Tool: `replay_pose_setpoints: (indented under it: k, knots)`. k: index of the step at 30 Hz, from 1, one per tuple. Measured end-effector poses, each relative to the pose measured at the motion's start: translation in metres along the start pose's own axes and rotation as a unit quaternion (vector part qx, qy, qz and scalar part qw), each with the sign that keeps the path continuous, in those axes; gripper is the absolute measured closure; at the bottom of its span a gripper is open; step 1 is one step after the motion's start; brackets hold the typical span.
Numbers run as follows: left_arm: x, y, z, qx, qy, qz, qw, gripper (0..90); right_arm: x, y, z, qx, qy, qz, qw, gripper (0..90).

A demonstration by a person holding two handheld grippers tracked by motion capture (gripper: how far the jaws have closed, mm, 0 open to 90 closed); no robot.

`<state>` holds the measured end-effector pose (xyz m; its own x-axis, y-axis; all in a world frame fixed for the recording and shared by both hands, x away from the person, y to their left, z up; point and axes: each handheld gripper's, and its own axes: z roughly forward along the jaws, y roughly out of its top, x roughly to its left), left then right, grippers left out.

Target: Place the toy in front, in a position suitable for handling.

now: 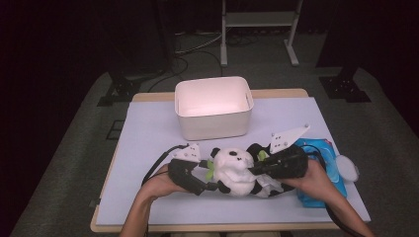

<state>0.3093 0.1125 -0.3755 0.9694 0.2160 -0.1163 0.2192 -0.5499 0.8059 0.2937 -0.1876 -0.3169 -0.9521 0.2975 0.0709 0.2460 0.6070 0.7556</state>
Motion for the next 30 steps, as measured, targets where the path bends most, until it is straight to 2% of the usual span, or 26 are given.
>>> replay_pose_setpoints:
  k: [6, 10, 12, 18, 21, 25, 30]
  knots:
    - [0.001, -0.002, 0.000, 0.003, -0.003, -0.005, 1.0000, 24.8, -0.008, 0.014, 0.003, -0.003, -0.012, -0.005, 0.9999, 83.6]
    - [0.003, -0.003, 0.000, 0.002, -0.009, -0.013, 0.9999, 24.7, -0.021, 0.010, 0.004, 0.008, -0.031, 0.012, 0.9994, 83.7]
    - [0.004, -0.004, 0.000, 0.001, -0.010, -0.017, 0.9998, 24.6, -0.024, 0.006, 0.005, 0.011, -0.025, 0.022, 0.9994, 83.7]
    - [0.006, -0.005, 0.000, 0.000, -0.016, -0.034, 0.9993, 19.9, -0.021, -0.004, 0.006, 0.024, -0.021, 0.027, 0.9991, 83.6]
    - [0.007, -0.005, -0.001, -0.002, -0.026, -0.036, 0.9990, 18.2, -0.019, -0.008, 0.007, 0.025, -0.016, 0.026, 0.9992, 83.6]
    - [0.009, -0.005, -0.003, -0.011, -0.029, -0.048, 0.9984, 17.0, -0.017, -0.014, 0.010, 0.025, -0.007, 0.029, 0.9993, 83.7]
    - [0.011, -0.007, 0.002, -0.003, -0.036, -0.065, 0.9972, 17.0, -0.009, -0.017, 0.014, 0.028, -0.002, 0.018, 0.9994, 83.7]
